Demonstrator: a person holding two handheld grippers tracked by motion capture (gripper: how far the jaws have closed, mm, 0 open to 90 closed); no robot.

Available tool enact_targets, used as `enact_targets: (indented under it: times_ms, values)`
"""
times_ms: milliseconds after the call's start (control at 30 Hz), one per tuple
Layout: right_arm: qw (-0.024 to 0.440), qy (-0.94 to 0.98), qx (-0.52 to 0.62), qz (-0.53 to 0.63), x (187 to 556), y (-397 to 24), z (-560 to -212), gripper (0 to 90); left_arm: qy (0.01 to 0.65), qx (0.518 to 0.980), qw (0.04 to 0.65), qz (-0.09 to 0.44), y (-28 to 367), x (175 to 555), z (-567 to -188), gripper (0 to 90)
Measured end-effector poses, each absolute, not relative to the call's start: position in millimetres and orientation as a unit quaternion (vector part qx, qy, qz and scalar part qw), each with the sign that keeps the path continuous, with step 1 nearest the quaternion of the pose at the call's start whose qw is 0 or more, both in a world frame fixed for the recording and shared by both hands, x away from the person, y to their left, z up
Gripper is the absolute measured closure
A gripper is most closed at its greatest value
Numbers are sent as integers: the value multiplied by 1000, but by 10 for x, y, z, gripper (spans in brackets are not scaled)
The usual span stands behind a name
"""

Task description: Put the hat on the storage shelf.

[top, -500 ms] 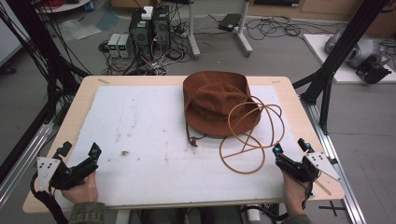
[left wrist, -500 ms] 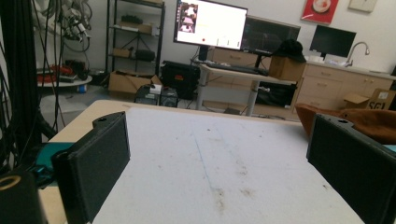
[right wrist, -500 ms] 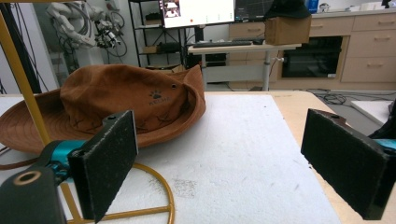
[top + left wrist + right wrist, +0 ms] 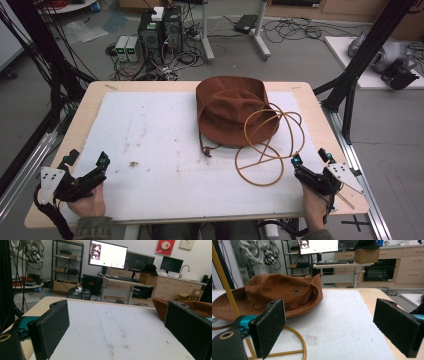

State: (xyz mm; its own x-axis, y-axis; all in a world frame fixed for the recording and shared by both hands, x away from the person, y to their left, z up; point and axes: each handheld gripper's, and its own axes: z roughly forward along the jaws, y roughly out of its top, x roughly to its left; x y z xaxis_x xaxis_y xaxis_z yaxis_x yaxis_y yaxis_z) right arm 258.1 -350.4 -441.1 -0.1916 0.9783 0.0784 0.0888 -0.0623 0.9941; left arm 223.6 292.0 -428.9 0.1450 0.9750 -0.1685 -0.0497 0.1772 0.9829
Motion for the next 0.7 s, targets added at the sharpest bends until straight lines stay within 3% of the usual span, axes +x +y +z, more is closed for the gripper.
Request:
enact_targets:
  times_ms: [367,700]
  values:
    - [406,544,489,548,2558,-3537,-4410,101,471,473,590,453,2912,2281,-4124,65]
    - [404,543,488,551,2566,-3540,-4411,101,423,523,597,438,2746,2692,-3695,65]
